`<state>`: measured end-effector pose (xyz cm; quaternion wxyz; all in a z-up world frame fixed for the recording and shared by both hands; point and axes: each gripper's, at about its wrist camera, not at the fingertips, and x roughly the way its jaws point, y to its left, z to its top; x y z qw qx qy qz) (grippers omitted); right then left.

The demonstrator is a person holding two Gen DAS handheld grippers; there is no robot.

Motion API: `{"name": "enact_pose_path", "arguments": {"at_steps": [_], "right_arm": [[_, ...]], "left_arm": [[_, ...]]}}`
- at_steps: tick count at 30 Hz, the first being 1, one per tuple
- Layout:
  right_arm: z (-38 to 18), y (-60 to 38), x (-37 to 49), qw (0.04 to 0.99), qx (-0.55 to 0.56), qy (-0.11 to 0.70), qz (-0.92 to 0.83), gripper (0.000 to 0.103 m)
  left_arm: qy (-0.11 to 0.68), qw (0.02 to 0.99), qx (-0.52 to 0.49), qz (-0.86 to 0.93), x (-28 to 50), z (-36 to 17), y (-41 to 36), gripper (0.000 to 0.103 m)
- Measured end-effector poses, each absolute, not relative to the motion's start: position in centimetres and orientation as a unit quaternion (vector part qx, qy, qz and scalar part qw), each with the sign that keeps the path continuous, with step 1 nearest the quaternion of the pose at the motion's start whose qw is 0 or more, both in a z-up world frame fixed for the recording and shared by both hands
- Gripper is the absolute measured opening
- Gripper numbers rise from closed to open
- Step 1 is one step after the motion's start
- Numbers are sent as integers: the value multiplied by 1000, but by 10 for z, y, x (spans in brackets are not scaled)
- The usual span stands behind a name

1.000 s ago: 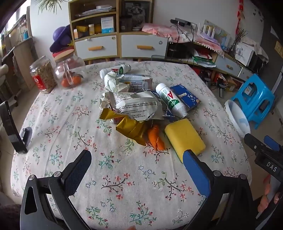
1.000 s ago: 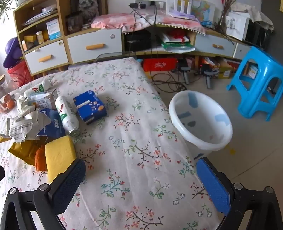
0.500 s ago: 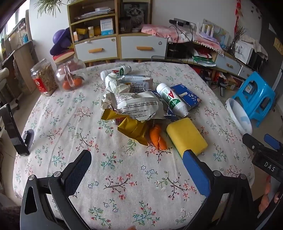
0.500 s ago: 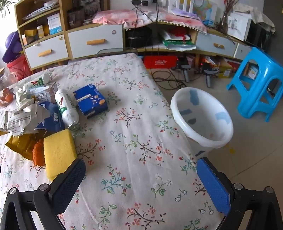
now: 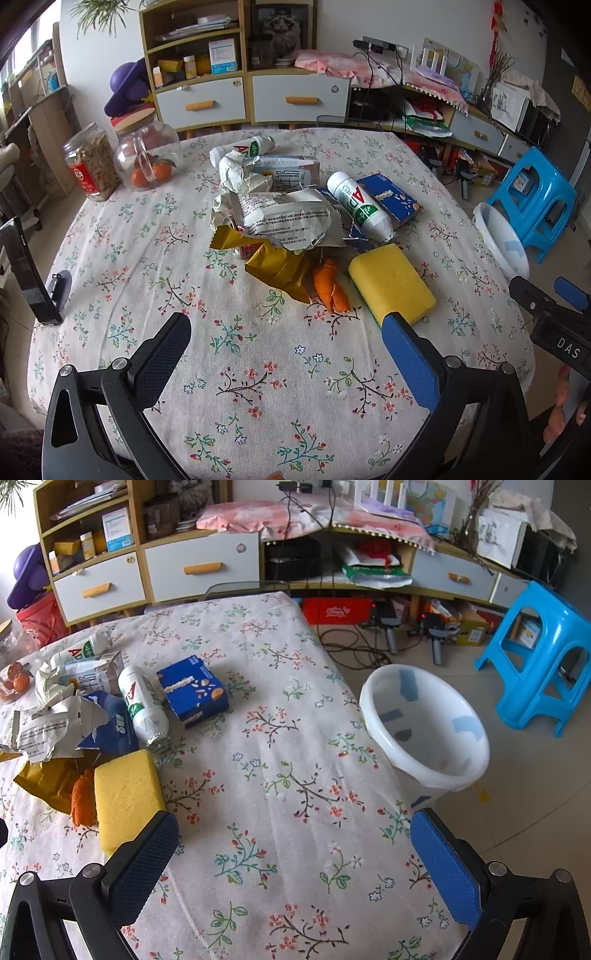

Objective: Collect trash

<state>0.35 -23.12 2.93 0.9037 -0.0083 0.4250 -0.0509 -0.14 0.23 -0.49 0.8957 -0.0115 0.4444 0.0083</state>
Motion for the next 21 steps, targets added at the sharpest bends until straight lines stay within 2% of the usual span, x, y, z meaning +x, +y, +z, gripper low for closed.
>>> {"name": "enact_pose_path", "arguments": {"at_steps": [21], "right_arm": [[29, -231, 3, 903, -7, 426, -49, 103]], "left_arm": [[443, 897, -5, 7, -3, -9, -1, 103]]}}
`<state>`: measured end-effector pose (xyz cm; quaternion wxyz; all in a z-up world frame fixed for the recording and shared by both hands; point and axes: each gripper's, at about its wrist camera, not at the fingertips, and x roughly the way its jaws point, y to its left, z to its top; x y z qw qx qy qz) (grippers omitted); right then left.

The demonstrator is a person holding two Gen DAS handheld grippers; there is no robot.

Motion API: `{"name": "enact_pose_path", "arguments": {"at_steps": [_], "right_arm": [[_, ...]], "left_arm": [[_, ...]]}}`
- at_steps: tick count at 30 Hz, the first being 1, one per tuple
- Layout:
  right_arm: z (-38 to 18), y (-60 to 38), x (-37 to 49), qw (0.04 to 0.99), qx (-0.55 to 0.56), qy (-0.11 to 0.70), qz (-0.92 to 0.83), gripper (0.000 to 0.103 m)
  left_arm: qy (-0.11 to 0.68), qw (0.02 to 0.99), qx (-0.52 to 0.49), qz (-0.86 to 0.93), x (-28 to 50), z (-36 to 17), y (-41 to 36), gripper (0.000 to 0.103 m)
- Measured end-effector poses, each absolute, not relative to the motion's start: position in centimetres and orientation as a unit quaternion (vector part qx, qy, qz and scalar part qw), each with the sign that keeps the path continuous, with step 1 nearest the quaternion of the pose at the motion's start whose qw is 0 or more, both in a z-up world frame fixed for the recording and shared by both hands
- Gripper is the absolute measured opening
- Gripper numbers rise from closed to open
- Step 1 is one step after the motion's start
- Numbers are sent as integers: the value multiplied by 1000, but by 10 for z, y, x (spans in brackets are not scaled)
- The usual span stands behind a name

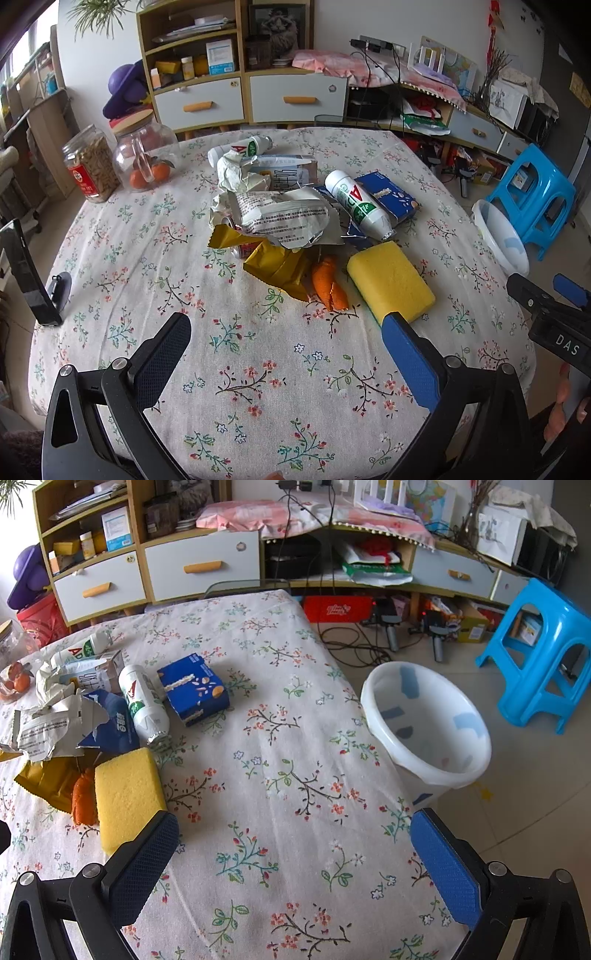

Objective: Collect trash

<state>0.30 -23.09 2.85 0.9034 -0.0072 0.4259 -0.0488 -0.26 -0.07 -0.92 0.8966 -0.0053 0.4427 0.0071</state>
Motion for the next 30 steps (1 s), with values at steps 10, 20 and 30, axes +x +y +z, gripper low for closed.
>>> {"name": "enact_pose_path", "arguments": {"at_steps": [10, 20, 30], "right_arm": [[26, -228, 4, 902, -8, 428, -47, 103], [25, -226, 4, 902, -8, 429, -45, 103], [24, -226, 5, 902, -8, 430, -45, 103]], "left_arm": [[442, 897, -6, 7, -3, -9, 0, 103], [443, 897, -5, 8, -4, -8, 0, 103], [444, 896, -6, 8, -5, -8, 4, 103]]}}
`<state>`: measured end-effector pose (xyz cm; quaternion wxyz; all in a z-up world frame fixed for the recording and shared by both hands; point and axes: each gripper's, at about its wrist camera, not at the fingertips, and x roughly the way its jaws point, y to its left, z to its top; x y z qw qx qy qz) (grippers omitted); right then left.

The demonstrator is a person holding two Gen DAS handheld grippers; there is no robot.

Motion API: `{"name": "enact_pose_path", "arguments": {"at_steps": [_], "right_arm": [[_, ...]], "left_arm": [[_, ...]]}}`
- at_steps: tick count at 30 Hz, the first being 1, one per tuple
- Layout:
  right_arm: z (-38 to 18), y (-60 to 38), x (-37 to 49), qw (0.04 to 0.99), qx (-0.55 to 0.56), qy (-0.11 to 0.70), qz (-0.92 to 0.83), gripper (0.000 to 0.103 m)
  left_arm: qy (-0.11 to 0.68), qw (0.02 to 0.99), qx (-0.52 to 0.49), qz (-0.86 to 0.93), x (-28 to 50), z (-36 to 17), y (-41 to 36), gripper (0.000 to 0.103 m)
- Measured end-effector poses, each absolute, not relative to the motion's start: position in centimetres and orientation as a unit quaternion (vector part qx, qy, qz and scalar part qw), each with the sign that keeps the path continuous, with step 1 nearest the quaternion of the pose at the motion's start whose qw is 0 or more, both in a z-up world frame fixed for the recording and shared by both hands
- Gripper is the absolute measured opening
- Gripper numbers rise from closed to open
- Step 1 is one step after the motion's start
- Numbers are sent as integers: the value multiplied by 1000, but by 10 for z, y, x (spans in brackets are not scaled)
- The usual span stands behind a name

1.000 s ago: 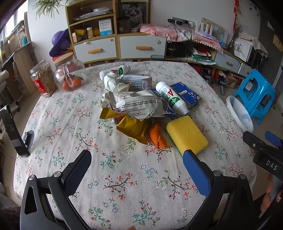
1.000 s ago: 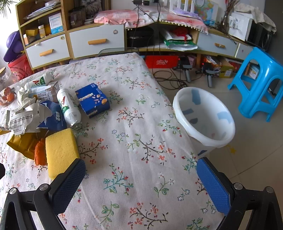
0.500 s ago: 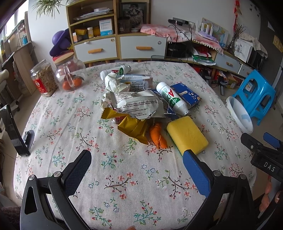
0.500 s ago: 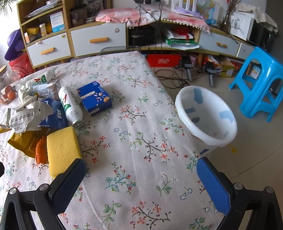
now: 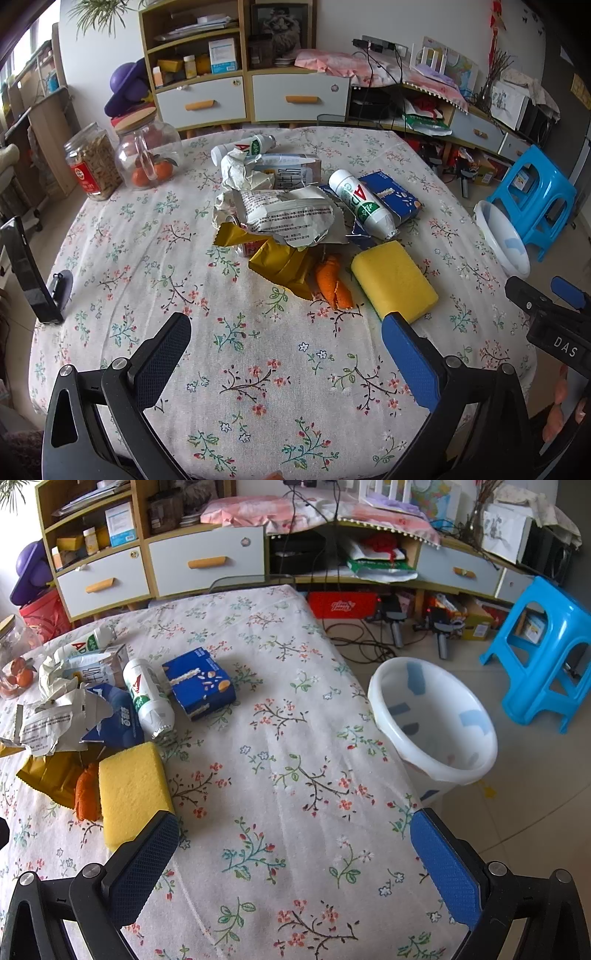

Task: Collect trash
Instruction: 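Grasp the yellow sponge with the right gripper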

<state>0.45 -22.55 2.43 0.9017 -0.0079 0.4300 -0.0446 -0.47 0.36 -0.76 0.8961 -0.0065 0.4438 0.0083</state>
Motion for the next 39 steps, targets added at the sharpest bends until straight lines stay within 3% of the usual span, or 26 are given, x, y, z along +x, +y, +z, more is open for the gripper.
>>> {"name": "enact_pose_path", "arguments": {"at_steps": [14, 34, 36, 39], "right_arm": [[18, -210, 11, 898, -7, 440, -19, 103], [-46, -143, 57, 864, -7, 495, 96, 103], [-51, -139, 61, 859, -4, 503, 94, 102], [-57, -139, 64, 851, 6, 517, 95, 89]], "left_arm": [[453, 891, -6, 31, -4, -18, 22, 103], [488, 870, -47, 55, 0, -58, 83, 103], [487, 871, -58, 38, 1, -58, 84, 103], [484, 872, -68, 18, 3, -56, 83, 103]]}}
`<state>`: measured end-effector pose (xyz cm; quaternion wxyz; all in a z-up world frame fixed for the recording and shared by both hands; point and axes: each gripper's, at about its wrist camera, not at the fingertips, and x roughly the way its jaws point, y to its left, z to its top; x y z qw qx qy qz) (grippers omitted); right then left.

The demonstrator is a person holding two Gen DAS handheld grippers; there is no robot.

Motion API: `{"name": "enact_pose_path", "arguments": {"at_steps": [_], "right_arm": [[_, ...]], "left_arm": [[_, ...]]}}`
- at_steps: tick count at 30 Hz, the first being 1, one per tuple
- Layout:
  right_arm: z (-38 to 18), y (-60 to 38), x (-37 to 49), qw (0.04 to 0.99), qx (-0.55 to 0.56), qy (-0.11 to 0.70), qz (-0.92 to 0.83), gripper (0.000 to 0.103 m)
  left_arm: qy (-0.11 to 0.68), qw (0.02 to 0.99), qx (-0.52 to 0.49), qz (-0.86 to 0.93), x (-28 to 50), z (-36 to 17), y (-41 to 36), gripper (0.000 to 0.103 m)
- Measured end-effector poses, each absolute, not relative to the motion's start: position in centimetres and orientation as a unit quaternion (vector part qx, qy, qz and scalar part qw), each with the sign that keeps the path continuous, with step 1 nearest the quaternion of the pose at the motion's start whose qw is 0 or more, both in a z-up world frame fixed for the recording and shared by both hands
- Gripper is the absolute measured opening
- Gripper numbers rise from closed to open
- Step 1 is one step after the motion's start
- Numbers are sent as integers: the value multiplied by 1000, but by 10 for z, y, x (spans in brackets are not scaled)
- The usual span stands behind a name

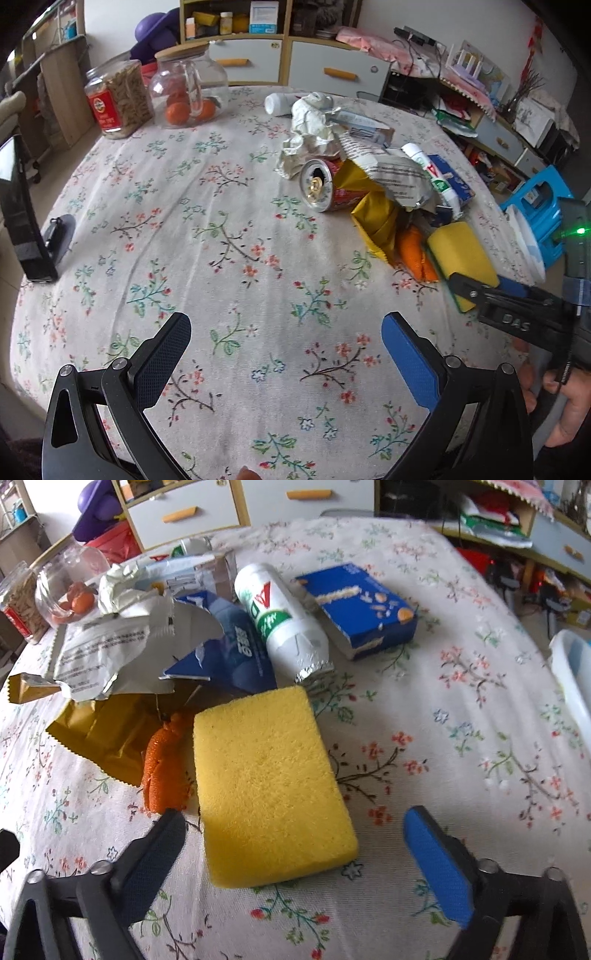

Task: Collect trash
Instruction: 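Grasp the yellow sponge with the right gripper, then carry the sponge toward the white basin while the left gripper grasps a snack wrapper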

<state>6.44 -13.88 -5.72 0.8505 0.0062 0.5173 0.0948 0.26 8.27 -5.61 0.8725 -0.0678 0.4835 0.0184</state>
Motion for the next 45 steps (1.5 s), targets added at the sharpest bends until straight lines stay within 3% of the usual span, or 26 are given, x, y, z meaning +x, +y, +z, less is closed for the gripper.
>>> {"name": "enact_pose_path", "arguments": {"at_steps": [5, 12, 19, 22, 28, 32, 34, 36, 41, 45], "right_arm": [[-56, -139, 63, 849, 8, 517, 108, 64], [-33, -154, 54, 863, 26, 491, 111, 63], [-6, -180, 54, 879, 57, 464, 94, 63], [1, -195, 52, 882, 68, 458, 83, 63], [5, -218, 52, 883, 82, 457, 62, 63], [6, -232, 55, 882, 81, 462, 42, 63], [8, -242, 56, 879, 94, 466, 36, 63], [13, -251, 56, 879, 106, 464, 30, 63], [35, -270, 55, 886, 113, 449, 12, 63], [49, -282, 56, 889, 117, 442, 1, 63]], "left_arm": [[475, 876, -79, -12, 8, -49, 77, 103], [448, 890, -64, -52, 32, -21, 65, 103], [485, 865, -98, -81, 78, -14, 71, 102], [496, 856, -114, -92, 95, -18, 71, 97], [509, 845, -127, -102, 125, -29, 68, 78], [519, 836, -147, -101, 137, -36, 76, 49], [520, 832, -163, -101, 139, -38, 81, 39], [523, 826, -181, -109, 139, -39, 82, 17], [522, 825, -183, -116, 134, -36, 76, 3], [506, 833, -184, -129, 129, -24, 66, 0]]}}
